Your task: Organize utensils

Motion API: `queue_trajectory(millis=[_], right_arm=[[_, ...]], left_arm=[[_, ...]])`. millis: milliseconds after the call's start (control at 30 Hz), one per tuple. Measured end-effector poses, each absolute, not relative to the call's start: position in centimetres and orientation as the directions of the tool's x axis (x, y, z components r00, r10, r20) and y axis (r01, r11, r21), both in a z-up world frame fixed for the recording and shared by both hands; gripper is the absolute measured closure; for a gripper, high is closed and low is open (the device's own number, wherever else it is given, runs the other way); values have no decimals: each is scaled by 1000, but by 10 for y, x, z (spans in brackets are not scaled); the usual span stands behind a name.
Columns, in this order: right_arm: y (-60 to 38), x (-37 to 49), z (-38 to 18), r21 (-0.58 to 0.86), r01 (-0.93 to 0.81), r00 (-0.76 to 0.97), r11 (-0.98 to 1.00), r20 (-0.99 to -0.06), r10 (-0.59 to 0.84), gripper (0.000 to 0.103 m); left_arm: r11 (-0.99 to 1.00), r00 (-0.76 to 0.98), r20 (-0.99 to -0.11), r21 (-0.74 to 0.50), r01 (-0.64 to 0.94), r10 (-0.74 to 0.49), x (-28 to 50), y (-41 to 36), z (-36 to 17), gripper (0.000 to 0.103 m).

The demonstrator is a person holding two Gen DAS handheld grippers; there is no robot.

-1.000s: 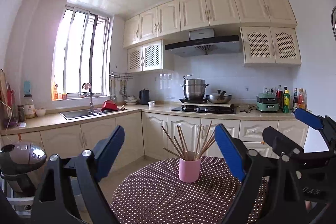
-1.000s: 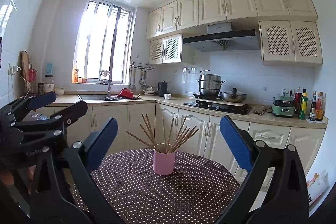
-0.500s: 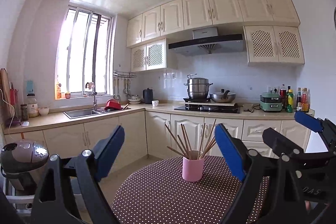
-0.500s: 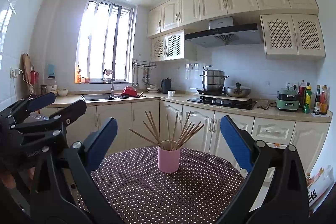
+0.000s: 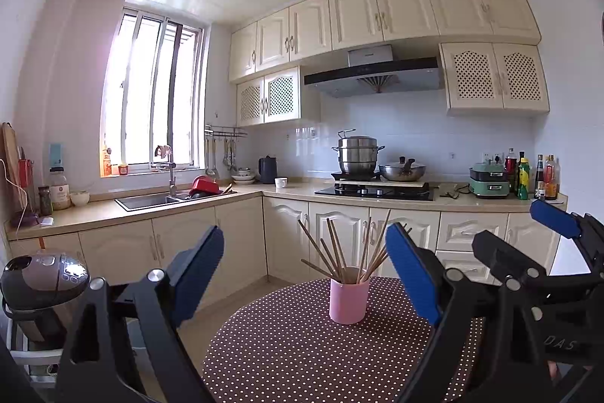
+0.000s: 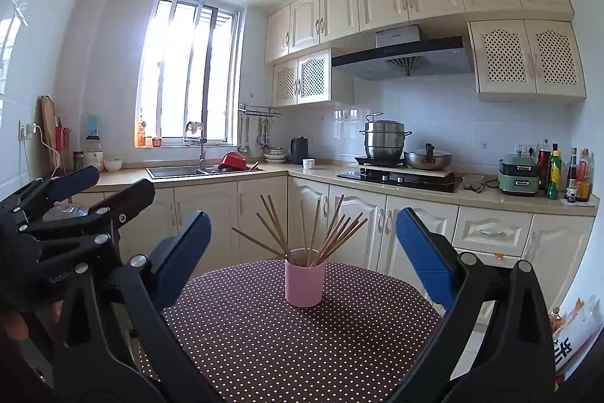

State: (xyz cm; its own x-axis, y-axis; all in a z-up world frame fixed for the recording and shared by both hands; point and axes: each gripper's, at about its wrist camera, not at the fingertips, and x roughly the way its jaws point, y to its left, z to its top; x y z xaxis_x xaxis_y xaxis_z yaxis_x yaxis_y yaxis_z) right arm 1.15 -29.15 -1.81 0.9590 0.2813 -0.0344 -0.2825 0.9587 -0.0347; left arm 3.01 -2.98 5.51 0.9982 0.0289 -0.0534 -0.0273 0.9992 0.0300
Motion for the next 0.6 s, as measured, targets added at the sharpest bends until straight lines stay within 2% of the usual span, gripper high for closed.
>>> queue_trajectory(millis=[600], right_arm=[[-291, 17, -19, -27, -295, 955, 955, -45, 293, 7]], left_arm=[[999, 997, -63, 20, -34, 35, 33, -25, 51, 17]])
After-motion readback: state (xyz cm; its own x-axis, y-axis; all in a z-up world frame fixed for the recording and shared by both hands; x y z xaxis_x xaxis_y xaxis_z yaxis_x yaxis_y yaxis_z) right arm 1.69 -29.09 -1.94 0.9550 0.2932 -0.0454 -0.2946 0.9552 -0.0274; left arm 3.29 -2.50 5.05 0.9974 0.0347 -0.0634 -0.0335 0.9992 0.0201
